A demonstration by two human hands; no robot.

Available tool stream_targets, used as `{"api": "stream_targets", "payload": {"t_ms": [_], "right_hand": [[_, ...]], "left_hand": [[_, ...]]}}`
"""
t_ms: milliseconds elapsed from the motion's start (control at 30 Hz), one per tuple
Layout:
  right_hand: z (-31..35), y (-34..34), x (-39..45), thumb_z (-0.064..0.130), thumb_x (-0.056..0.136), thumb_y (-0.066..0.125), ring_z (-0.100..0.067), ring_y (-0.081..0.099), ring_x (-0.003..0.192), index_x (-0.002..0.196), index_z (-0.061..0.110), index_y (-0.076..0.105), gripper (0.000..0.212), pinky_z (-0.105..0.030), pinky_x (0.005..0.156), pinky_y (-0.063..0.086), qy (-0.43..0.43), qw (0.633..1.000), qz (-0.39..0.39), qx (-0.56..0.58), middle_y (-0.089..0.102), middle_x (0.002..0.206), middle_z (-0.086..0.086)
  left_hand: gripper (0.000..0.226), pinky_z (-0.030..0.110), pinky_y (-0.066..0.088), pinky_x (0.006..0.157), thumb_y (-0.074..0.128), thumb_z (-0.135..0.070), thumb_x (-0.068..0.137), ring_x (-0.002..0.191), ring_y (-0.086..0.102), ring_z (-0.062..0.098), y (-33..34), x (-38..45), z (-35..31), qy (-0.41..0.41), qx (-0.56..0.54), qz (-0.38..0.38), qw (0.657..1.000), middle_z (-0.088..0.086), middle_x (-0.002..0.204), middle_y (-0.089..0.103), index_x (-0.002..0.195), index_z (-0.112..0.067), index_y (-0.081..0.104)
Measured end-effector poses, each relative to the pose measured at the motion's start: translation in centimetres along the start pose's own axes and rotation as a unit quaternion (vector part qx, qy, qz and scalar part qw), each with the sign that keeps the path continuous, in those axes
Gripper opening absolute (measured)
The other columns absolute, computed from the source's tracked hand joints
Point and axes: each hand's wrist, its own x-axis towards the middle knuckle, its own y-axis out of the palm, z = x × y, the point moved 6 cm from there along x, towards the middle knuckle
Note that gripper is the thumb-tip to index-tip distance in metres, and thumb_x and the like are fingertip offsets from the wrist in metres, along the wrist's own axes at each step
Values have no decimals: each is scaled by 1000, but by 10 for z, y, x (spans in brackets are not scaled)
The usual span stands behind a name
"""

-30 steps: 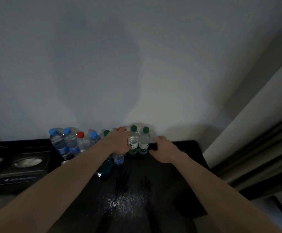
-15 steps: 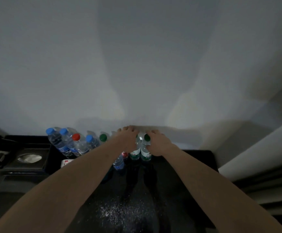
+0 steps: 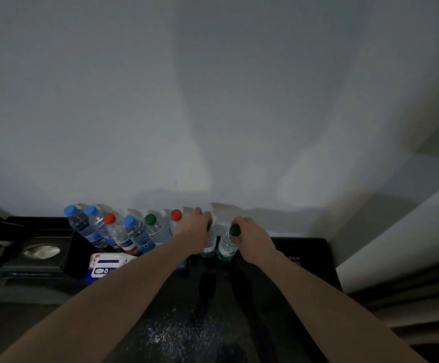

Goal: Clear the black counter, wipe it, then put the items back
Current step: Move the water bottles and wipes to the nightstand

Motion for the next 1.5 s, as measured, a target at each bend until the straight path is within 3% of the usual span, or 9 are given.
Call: {"api": "stream_targets", "payload": {"t_ms": [233,467,600,1067,1200,1333,1500], "right_hand": [[-9,-26,-77,27,98,64,-12,52,78,96,24,50,15,-36,69,41,-26,988,-41,148,53,87,5],[25,-38,-154,30,102,64,-9,67,99,108,31,58,10,-34,88,55,-42,959,-57,276,69,103,8],[53,-35,-189,24,103,63,-8,68,108,118,32,61,17,-37,95,58,-36,940,-50,334,70,112,11],[230,26,-279,34,102,63,-3,67,111,120,43,61,20,-36,94,58,-126,939,107,301,70,115,16],[289,53,-317,37,101,63,0,66,110,120,45,61,20,-30,93,56,-157,937,130,285,69,115,20],[345,91,-357,40,100,65,-3,67,108,119,42,63,20,-35,93,56,-177,933,141,281,71,112,17],[414,138,-400,36,101,66,-4,68,106,116,39,64,16,-33,92,56,-218,916,168,293,72,110,14]], "left_hand": [[29,37,51,84,67,-16,94,96,58,23,-4,-81,4,10,-193,-85,978,-3,114,49,119,-26,57],[33,23,49,91,69,-16,95,100,55,3,-14,-182,0,18,-286,-117,951,-16,117,47,121,-34,59],[39,28,56,97,69,-14,96,109,59,2,-9,-239,18,-1,-345,-122,931,-24,117,46,123,-39,58],[48,30,60,88,74,-12,93,104,66,6,-2,-456,94,-99,-415,-235,874,-20,118,53,124,-47,62],[44,28,58,93,73,-14,93,104,66,5,5,-534,127,-134,-425,-274,852,-21,114,54,122,-46,63],[40,29,59,89,74,-14,93,99,68,7,12,-617,159,-159,-427,-313,833,-17,111,57,120,-42,66],[36,32,59,90,72,-17,94,103,65,7,26,-702,203,-197,-401,-329,832,-17,111,56,121,-41,65]]}}
